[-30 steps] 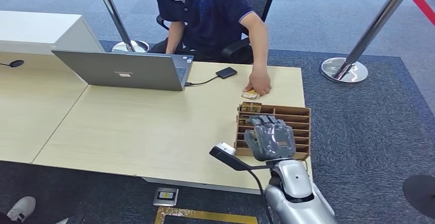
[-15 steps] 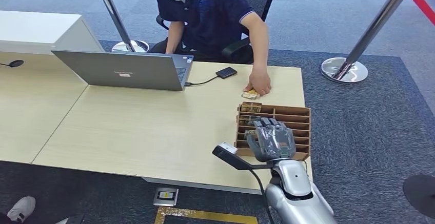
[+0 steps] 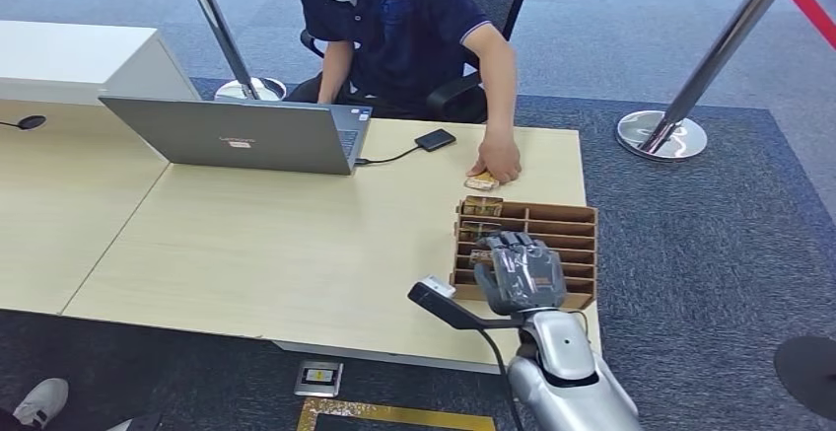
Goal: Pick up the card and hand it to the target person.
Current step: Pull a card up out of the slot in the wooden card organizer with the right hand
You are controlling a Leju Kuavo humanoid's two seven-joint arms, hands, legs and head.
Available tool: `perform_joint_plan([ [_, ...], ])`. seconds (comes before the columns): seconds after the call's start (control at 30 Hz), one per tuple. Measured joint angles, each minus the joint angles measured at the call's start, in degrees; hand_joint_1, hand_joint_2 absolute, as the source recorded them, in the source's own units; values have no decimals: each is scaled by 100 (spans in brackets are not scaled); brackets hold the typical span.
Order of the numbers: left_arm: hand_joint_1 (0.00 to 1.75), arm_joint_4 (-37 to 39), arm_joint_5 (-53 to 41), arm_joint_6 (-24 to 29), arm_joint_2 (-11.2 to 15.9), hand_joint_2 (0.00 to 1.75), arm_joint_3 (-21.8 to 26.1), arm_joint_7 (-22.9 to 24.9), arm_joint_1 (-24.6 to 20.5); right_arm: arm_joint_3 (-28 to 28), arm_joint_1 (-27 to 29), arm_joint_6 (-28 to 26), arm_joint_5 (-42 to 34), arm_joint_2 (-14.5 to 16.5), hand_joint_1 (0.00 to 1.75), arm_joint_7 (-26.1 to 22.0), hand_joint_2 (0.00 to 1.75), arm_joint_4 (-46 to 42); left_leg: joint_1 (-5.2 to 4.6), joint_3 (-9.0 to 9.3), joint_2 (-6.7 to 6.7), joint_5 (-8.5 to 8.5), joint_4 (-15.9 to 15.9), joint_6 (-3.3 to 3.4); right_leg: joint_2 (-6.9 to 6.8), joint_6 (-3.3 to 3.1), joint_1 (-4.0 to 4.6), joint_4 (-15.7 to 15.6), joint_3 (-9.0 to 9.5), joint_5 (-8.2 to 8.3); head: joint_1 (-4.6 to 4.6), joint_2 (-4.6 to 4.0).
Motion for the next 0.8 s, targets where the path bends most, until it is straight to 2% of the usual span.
perform_joint_plan([
  [0.43,0,2,-24,1,-6,0,-15,-3,1,-125,6,-10,72,5,74,39,175,-1,0,1,-2,-1,1,0,-1,0,0,1,1,-2,0,0],
  [0.67,0,5,-67,-21,-14,0,-52,-11,5,-246,23,13,132,-45,84,97,175,-62,-1,0,-1,0,0,0,-1,1,-1,1,0,0,0,0],
  [0.8,0,5,-71,-24,-14,0,-56,-10,4,-264,43,21,136,-70,85,103,175,-45,0,1,-5,0,1,0,-4,1,-1,0,2,-1,0,0],
])
